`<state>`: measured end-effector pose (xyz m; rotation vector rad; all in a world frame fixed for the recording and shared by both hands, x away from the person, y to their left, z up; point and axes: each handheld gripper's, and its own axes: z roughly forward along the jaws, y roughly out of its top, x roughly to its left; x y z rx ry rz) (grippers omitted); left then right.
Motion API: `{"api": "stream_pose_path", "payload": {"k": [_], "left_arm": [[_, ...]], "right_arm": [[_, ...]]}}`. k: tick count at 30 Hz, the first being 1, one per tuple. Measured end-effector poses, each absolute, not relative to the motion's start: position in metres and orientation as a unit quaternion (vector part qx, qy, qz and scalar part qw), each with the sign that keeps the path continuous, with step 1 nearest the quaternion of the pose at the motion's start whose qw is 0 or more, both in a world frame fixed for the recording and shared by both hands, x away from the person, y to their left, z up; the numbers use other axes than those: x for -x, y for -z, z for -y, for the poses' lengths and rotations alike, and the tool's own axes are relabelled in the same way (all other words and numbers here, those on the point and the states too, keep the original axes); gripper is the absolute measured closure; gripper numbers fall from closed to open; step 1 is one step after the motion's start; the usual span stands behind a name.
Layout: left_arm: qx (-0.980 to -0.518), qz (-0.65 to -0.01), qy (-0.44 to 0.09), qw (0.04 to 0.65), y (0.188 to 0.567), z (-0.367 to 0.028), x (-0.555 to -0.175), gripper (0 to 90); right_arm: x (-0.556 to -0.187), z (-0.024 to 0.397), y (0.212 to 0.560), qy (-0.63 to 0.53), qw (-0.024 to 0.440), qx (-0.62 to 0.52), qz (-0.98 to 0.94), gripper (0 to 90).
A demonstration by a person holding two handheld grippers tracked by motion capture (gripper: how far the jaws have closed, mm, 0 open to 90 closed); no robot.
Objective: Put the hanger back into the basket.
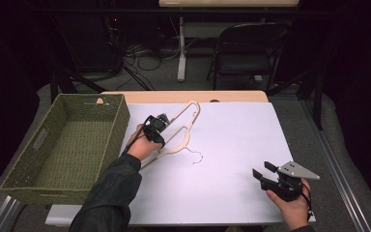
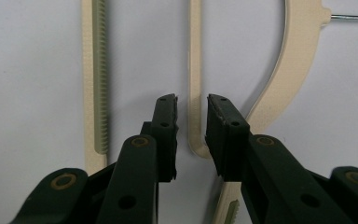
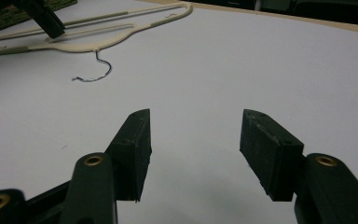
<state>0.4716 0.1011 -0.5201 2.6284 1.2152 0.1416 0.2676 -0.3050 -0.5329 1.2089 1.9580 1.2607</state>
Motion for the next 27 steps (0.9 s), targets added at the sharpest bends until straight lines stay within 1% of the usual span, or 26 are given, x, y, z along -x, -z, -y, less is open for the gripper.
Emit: {"api": "stream_pose_path", "payload": {"k": [13,27], "left_arm": [[-0.903,-0.414,-0.04,0.108,0.5257,-0.0991,-0.4723,83.7],[-0.897,-0.43,-0.038,0.101,0.5249,-0.0981,-0.473,85.3]], "right_arm": [[-0.2678,0.3056,0.5333,-0.469,0.258,-0.446,-0.718,43.1],[-0.2681,0.3078,0.5329,-0.468,0.254,-0.45,-0.717,43.1]]}}
